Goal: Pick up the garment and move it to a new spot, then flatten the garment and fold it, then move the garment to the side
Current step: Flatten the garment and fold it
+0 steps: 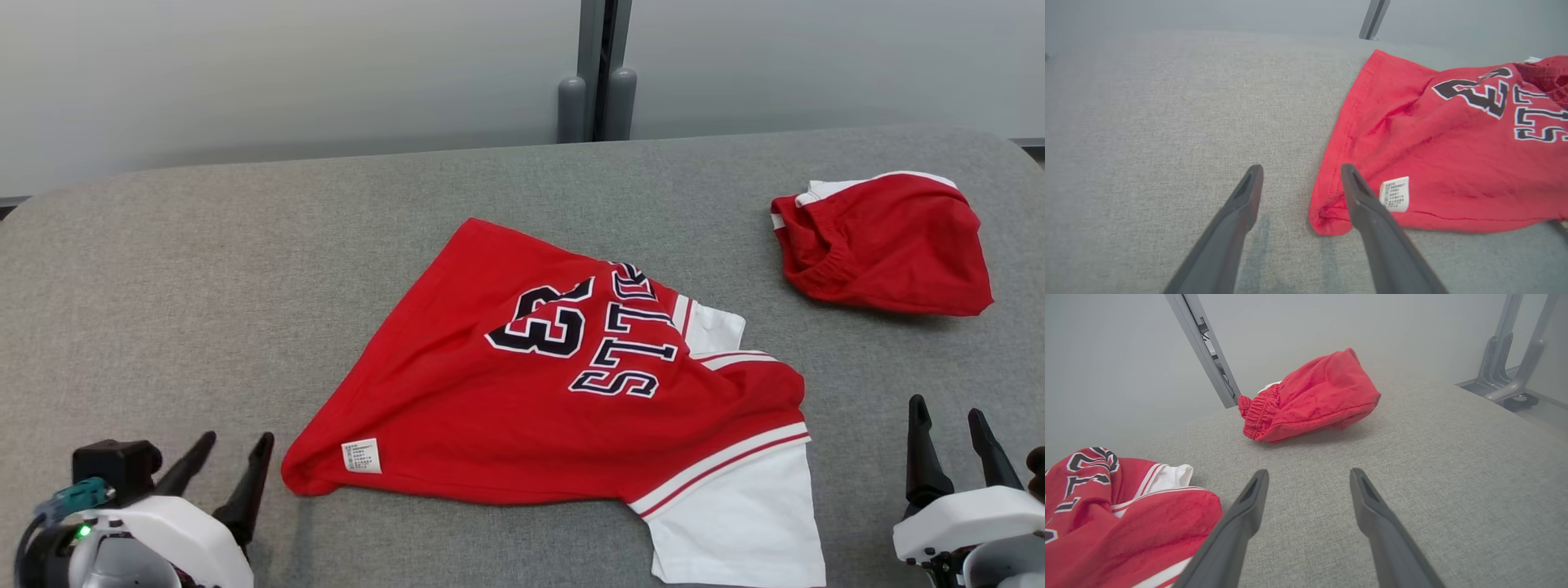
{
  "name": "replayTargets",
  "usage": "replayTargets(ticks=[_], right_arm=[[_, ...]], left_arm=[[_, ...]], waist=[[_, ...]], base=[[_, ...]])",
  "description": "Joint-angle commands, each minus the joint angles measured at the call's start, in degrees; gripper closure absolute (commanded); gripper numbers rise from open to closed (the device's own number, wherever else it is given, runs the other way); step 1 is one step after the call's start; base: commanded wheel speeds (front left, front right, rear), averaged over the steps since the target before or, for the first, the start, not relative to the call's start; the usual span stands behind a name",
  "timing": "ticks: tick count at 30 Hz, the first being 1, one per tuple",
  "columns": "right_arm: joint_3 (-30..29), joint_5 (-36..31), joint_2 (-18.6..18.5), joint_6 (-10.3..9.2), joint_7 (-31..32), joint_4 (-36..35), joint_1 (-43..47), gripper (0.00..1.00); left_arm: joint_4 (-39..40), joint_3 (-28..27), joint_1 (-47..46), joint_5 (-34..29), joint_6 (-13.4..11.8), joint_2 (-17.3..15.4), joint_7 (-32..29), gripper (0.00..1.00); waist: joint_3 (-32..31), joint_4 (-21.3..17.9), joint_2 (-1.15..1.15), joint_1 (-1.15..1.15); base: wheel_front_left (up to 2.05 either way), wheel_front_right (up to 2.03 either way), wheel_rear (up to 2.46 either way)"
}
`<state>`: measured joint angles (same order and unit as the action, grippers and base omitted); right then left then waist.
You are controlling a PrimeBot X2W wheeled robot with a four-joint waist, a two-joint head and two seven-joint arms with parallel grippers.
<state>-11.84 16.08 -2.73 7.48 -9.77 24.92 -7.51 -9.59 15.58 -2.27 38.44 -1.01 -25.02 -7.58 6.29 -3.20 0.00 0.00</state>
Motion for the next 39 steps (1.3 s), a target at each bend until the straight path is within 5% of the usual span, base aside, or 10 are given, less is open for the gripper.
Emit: replayTargets(ticks=[1,13,21,29,39], right_arm=[[0.2,-0.4,-0.3,0.04,0.0,-0.2,0.2,0.00],[5.4,0.0,-0.3,0.03,-2.8,-4.9,-0.3,0.00],[11.1,-1.3,-0.8,0.03,-5.1,-12.2,1.1,0.00],[10.4,-3.3,-1.4,0.03,-5.5,-21.4,2.3,0.00],[10.2,-4.8,-0.4,0.03,-5.5,-24.8,6.2,0.00]], left_arm=[[1.5,-0.7,0.7,-0.8,-0.8,-0.7,0.9,0.00],[10.1,-4.4,2.2,-4.1,-6.3,0.4,10.0,0.00],[9.3,-5.2,3.3,-5.6,-8.2,4.9,19.7,0.00],[8.1,-7.0,3.0,-8.6,-8.4,8.3,22.7,0.00],[7.2,-10.9,3.9,-15.0,-4.8,14.2,22.7,0.00]], waist=[[-0.2,0.2,0.00,0.00],[-2.1,0.0,0.00,0.00],[-2.8,0.1,0.00,0.00],[-2.0,0.8,0.00,0.00],[-1.6,1.3,0.00,0.00]], base=[[0.00,0.00,0.00],[0.00,0.00,0.00],[0.00,0.00,0.00],[0.00,0.00,0.00],[0.00,0.00,0.00]])
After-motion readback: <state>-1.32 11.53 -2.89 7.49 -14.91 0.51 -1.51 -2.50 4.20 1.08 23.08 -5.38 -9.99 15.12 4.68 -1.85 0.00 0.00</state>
